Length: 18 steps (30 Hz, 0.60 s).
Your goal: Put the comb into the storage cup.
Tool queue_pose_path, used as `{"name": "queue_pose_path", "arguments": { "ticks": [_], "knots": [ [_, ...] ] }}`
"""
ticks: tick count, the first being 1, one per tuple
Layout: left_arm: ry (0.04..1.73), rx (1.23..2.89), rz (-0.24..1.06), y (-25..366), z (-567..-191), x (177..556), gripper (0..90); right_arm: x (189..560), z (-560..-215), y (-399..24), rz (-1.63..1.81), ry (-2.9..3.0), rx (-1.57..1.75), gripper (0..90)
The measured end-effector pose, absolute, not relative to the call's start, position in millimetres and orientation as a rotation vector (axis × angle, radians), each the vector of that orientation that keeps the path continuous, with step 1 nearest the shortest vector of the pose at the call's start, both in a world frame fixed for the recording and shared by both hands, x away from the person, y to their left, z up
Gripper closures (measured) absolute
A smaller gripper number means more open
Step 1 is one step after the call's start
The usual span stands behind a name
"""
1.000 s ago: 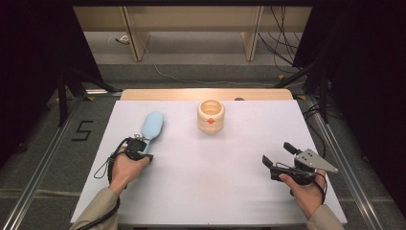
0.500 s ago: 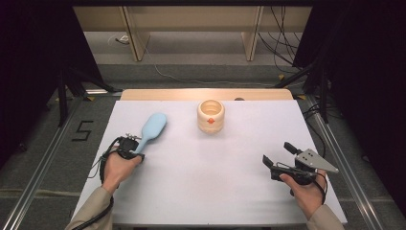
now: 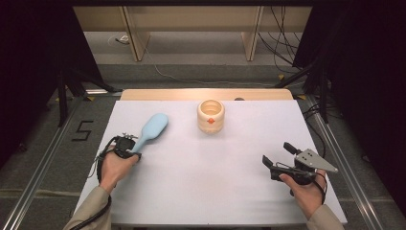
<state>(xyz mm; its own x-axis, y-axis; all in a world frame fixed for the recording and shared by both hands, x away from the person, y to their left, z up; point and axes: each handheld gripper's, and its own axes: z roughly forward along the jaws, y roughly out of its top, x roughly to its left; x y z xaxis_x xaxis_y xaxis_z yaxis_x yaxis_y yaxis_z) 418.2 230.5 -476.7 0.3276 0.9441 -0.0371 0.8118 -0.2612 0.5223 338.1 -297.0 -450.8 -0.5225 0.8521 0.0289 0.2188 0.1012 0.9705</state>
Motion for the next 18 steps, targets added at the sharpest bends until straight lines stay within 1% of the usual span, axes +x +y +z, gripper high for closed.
{"name": "queue_pose_path", "arguments": {
  "ticks": [14, 18],
  "knots": [
    [1.530, 2.142, 0.379, 232.5, -477.2, 418.9, 89.8, 338.2, -450.7, -297.3, 1.451, 1.816, 1.046, 6.7],
    [1.511, 2.131, 0.361, 231.9, -475.0, 418.1, 84.7, 338.0, -450.5, -297.5, 1.453, 1.814, 1.046, 6.7]
  ]
}}
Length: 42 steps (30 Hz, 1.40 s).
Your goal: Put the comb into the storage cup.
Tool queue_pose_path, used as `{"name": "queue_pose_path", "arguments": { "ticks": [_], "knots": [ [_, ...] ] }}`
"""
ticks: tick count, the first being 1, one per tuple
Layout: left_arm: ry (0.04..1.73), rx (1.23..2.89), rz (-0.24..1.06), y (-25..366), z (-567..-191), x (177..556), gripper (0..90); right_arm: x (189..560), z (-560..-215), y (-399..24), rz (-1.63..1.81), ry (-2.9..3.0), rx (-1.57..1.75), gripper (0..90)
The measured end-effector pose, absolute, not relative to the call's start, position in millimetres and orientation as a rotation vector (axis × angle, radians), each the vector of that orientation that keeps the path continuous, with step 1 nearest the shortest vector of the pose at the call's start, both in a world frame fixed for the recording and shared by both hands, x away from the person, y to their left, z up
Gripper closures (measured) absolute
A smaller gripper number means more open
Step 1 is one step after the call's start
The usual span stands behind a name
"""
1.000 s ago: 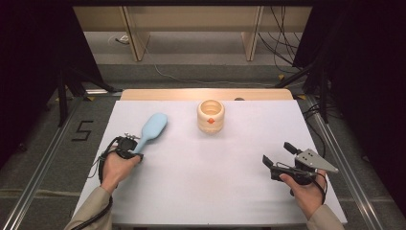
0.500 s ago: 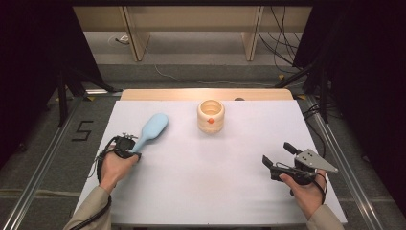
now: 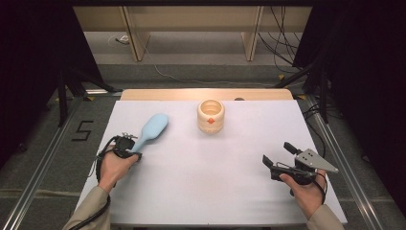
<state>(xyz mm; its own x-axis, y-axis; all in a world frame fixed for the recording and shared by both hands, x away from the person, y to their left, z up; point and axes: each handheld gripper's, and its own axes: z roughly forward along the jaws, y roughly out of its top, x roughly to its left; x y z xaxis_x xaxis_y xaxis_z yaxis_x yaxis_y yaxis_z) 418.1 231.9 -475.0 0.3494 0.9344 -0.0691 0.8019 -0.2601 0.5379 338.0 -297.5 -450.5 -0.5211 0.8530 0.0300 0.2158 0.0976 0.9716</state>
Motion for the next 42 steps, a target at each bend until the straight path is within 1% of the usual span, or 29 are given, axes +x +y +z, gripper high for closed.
{"name": "queue_pose_path", "arguments": {
  "ticks": [5, 6, 11, 12, 13, 15, 16, 18, 19, 21, 23, 24, 25, 26, 29, 35, 42],
  "knots": [
    [1.473, 2.110, 0.359, 229.4, -467.5, 416.2, 76.2, 337.8, -449.9, -297.7, 1.452, 1.807, 1.044, 6.6],
    [1.462, 2.108, 0.369, 228.6, -465.4, 415.7, 76.2, 337.8, -449.9, -297.7, 1.450, 1.806, 1.044, 6.6],
    [1.417, 2.081, 0.416, 225.4, -456.2, 414.3, 55.1, 337.5, -449.6, -297.4, 1.446, 1.808, 1.045, 6.5],
    [1.402, 2.080, 0.424, 225.1, -454.7, 414.4, 55.1, 337.5, -449.6, -297.4, 1.446, 1.808, 1.045, 6.5],
    [1.370, 2.075, 0.439, 224.5, -452.2, 414.6, 47.5, 337.7, -450.0, -297.2, 1.447, 1.808, 1.046, 6.5],
    [1.365, 2.072, 0.451, 224.3, -450.8, 414.9, 36.2, 337.8, -450.1, -297.2, 1.446, 1.810, 1.048, 6.5],
    [1.366, 2.072, 0.462, 224.2, -449.4, 415.3, 36.2, 337.8, -450.1, -297.2, 1.446, 1.810, 1.048, 6.5],
    [1.347, 2.092, 0.493, 223.7, -447.3, 416.7, 24.1, 337.9, -450.2, -297.2, 1.449, 1.808, 1.048, 6.5],
    [1.342, 2.096, 0.507, 224.1, -446.3, 417.6, 15.5, 338.2, -450.5, -297.4, 1.452, 1.806, 1.053, 6.5],
    [1.346, 2.099, 0.537, 225.8, -443.4, 419.1, 15.0, 338.3, -450.7, -297.4, 1.450, 1.805, 1.056, 6.5],
    [1.350, 2.113, 0.540, 227.4, -441.5, 421.5, 4.0, 338.4, -450.5, -297.3, 1.449, 1.803, 1.056, 6.5],
    [1.347, 2.130, 0.536, 228.4, -441.0, 423.1, 4.0, 338.4, -450.5, -297.3, 1.449, 1.803, 1.056, 6.5],
    [1.334, 2.164, 0.526, 230.9, -441.8, 426.9, 1.0, 338.8, -450.7, -297.3, 1.448, 1.805, 1.059, 6.6],
    [1.334, 2.164, 0.526, 230.9, -441.8, 426.9, 0.0, 339.2, -451.0, -297.3, 1.449, 1.803, 1.060, 6.6],
    [1.368, 2.207, 0.522, 236.7, -444.5, 436.0, 0.0, 339.5, -451.1, -297.1, 1.445, 1.804, 1.062, 6.6],
    [1.399, 2.231, 0.515, 242.7, -444.7, 446.5, 0.0, 339.7, -451.2, -297.4, 1.446, 1.804, 1.060, 6.6],
    [1.408, 2.249, 0.494, 240.3, -444.4, 457.6, 0.0, 339.6, -450.8, -297.4, 1.444, 1.801, 1.061, 6.6]
  ]
}}
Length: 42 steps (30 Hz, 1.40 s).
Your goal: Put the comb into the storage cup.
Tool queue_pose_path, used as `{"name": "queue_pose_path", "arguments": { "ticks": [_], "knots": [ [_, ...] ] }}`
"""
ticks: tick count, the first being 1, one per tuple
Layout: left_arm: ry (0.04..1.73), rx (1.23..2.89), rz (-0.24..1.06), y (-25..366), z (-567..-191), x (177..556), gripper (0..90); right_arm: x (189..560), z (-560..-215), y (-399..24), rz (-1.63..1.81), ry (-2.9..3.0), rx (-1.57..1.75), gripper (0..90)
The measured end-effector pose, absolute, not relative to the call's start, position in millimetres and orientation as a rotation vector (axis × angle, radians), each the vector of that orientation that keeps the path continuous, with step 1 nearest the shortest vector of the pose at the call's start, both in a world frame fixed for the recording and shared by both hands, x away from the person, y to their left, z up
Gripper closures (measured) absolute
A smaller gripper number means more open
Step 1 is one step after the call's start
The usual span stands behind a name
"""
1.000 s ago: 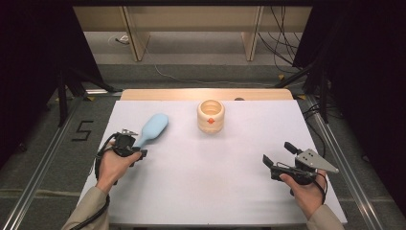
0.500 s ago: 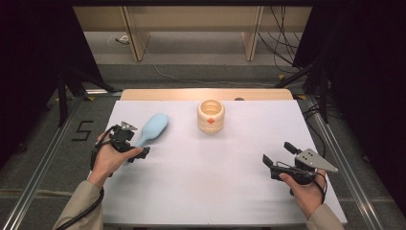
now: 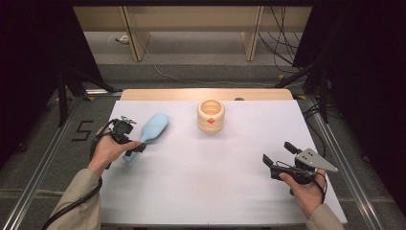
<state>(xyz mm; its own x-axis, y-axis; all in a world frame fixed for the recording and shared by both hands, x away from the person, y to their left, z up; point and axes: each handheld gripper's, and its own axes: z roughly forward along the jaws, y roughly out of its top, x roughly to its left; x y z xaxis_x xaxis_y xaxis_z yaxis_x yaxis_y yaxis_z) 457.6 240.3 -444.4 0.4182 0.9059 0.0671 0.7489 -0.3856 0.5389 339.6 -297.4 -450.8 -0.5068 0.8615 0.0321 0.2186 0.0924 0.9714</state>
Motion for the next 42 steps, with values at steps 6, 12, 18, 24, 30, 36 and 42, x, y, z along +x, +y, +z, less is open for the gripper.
{"name": "queue_pose_path", "arguments": {
  "ticks": [6, 12, 18, 24, 30, 36, 42],
  "knots": [
    [1.415, 2.289, 0.436, 240.0, -450.0, 466.7, 0.7, 340.0, -451.0, -297.8, 1.446, 1.801, 1.060, 6.6],
    [1.431, 2.294, 0.414, 239.0, -453.9, 472.4, 0.7, 340.1, -451.1, -297.7, 1.446, 1.800, 1.060, 6.6],
    [1.435, 2.309, 0.407, 237.7, -455.9, 477.3, 0.7, 340.0, -450.8, -297.8, 1.446, 1.800, 1.062, 6.6],
    [1.436, 2.327, 0.399, 236.9, -457.8, 481.4, 1.2, 340.2, -450.9, -297.9, 1.447, 1.799, 1.063, 6.6],
    [1.441, 2.334, 0.396, 235.5, -459.1, 484.2, 2.8, 340.5, -451.1, -298.0, 1.448, 1.798, 1.062, 6.7],
    [1.444, 2.338, 0.395, 233.6, -459.2, 486.5, 3.8, 340.4, -450.7, -298.3, 1.448, 1.794, 1.065, 6.7],
    [1.447, 2.350, 0.383, 232.9, -461.5, 489.0, 5.6, 340.5, -450.8, -298.6, 1.446, 1.793, 1.064, 6.7]
  ]
}}
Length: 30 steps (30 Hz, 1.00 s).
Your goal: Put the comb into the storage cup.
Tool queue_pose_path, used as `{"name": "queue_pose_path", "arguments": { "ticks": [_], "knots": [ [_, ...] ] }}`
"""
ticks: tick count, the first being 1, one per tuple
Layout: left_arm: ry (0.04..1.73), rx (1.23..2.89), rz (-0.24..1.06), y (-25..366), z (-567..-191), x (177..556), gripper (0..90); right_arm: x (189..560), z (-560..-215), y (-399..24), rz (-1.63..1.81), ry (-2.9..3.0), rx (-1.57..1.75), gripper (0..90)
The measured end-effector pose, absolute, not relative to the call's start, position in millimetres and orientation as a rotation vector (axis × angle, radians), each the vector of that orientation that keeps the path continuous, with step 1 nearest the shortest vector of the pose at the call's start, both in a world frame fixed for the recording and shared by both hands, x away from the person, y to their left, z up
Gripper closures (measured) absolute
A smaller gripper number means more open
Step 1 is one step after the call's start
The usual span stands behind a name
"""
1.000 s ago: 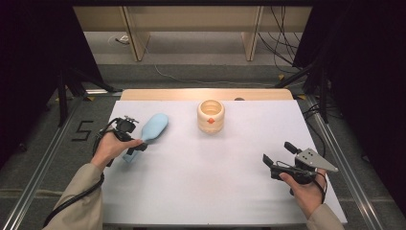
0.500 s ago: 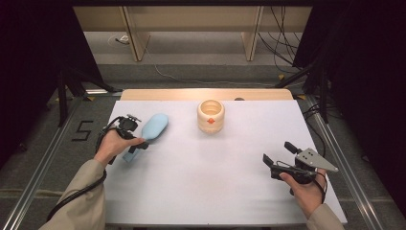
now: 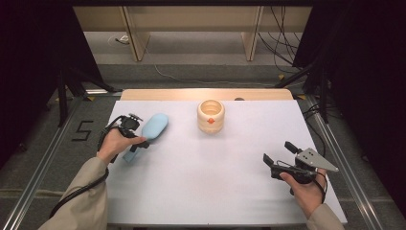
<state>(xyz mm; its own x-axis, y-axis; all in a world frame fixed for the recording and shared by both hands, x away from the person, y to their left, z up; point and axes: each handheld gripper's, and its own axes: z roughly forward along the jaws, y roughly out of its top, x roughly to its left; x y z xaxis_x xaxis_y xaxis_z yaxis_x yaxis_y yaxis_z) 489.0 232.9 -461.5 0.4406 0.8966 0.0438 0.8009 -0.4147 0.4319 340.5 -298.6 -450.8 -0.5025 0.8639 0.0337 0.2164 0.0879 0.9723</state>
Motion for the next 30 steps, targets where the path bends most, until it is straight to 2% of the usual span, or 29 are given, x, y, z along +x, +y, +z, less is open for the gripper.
{"name": "queue_pose_path", "arguments": {
  "ticks": [8, 17, 30],
  "knots": [
    [1.463, 2.354, 0.370, 233.4, -465.3, 490.9, 9.1, 340.4, -450.7, -298.5, 1.446, 1.793, 1.065, 6.6],
    [1.472, 2.350, 0.346, 233.0, -465.5, 493.4, 18.0, 340.5, -450.6, -298.4, 1.446, 1.793, 1.066, 6.7],
    [1.483, 2.356, 0.311, 228.3, -465.5, 496.0, 36.7, 340.4, -450.8, -298.1, 1.448, 1.794, 1.067, 6.7]
  ]
}}
